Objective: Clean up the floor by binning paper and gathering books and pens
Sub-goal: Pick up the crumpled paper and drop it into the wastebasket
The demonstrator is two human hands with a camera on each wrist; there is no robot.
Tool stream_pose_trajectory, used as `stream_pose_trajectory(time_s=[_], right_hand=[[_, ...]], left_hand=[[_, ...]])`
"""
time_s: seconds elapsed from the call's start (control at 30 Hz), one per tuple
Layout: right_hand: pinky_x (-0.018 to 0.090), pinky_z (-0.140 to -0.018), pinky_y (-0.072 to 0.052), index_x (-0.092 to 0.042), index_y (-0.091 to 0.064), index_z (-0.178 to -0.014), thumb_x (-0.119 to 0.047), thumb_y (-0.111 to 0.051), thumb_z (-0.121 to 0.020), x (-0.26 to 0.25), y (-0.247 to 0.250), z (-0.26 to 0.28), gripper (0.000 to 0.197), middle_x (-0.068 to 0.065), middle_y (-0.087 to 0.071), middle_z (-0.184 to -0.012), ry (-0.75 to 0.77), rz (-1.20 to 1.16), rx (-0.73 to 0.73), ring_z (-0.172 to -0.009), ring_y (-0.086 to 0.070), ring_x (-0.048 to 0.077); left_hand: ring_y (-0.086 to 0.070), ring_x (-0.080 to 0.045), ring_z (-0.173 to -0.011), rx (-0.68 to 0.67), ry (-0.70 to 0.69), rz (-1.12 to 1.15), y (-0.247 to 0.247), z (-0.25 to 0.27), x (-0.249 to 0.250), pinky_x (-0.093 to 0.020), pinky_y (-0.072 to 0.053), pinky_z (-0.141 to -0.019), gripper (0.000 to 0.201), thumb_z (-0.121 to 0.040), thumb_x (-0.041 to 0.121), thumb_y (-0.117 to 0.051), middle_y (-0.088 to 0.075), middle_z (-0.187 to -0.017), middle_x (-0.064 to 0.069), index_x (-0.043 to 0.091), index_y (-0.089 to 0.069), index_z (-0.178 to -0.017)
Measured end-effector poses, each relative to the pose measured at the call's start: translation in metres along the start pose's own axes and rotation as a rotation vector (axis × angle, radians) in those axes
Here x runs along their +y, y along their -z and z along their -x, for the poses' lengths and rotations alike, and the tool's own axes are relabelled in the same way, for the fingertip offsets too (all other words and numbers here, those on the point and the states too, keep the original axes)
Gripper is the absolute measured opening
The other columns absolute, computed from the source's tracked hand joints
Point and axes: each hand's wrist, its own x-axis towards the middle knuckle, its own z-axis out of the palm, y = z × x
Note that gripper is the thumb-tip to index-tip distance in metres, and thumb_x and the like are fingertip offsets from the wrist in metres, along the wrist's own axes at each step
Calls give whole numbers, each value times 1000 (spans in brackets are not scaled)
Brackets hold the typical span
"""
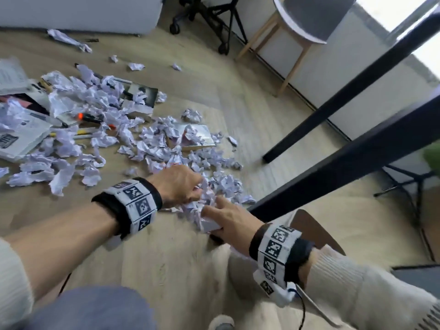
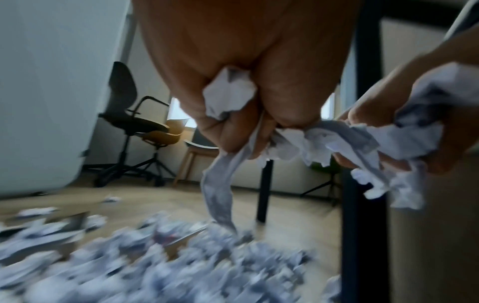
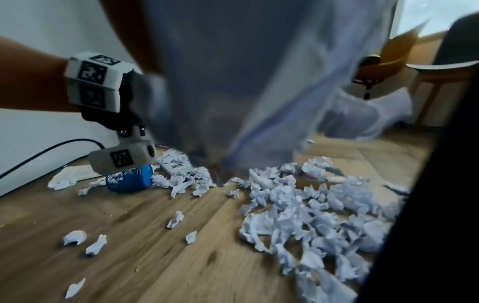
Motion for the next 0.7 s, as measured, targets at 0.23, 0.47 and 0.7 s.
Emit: stream_pose_trajectory(time_s=[0.23,0.47,0.7], right_hand=[[20,-64,-39,-37,-51,-108,-37,-54,-92,62,56,98,17,-7,-41,-93,-88,4,164,-76,-48,11],[35,-73,-44,-38,-49,-95,-42,-57,-90,150,37,181,10,-3,-48,-89,-258,-144,224,-79,-52,17],[35,-69,-45,-40,-52,-102,-55,-56,-78,209,-12,176,29,-1,-58,-87,-384,-382,252,-76,-57,17]], left_hand=[[-53,-23,-69,19,-325,-55,9,-13,107,-33,-45,-63,25,-93,36,-52,-58,-77,-6,16,-47,-79],[-50,-17,-59,-67,-492,-88,-4,-38,205,-32,-42,-56,28,-90,34,-55,-52,-67,1,18,-44,-70],[-55,-28,-82,-103,-219,-190,-65,-86,259,-35,-41,-68,19,-95,36,-44,-43,-77,1,18,-40,-90]])
